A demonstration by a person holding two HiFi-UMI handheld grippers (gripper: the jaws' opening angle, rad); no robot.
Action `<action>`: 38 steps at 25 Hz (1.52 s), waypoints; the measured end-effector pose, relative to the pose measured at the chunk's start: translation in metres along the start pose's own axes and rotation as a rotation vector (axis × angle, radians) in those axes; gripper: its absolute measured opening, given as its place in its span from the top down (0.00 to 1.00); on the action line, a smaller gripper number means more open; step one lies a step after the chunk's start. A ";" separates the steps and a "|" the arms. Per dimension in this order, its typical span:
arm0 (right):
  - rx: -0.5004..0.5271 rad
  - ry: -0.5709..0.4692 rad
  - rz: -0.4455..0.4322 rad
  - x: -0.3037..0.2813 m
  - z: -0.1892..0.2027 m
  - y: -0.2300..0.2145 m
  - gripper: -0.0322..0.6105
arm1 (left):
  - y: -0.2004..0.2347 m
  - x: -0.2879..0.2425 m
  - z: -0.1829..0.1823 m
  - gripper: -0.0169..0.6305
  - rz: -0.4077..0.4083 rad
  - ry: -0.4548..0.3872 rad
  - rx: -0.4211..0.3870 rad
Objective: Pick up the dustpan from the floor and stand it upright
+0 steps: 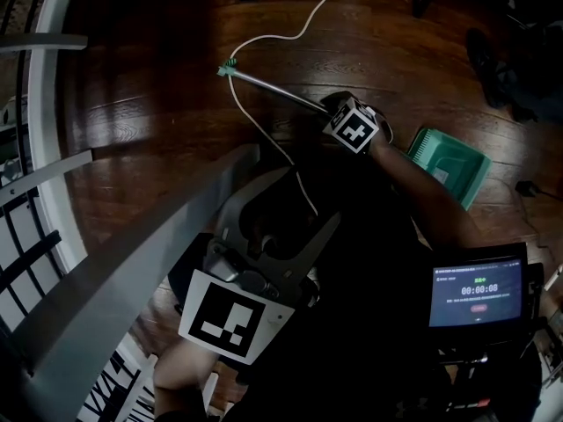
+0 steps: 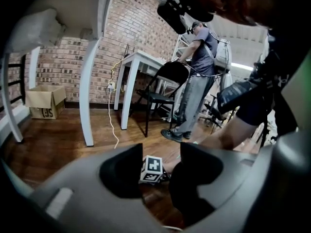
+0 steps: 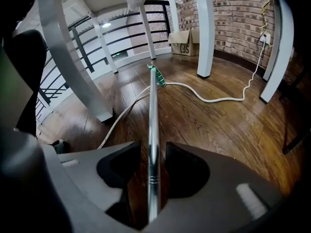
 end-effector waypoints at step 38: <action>-0.039 -0.097 0.001 0.086 0.005 -0.006 0.82 | -0.018 0.017 -0.026 0.60 0.026 -0.055 -0.024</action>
Point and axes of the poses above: the fingertips, and each gripper's own axes: x backward along the fingers, y to its left, z out of its underside, the point moved 2 cm from there along x, backward along the fingers, and after that the axes turned 10 degrees about y, right-handed, at the moved point
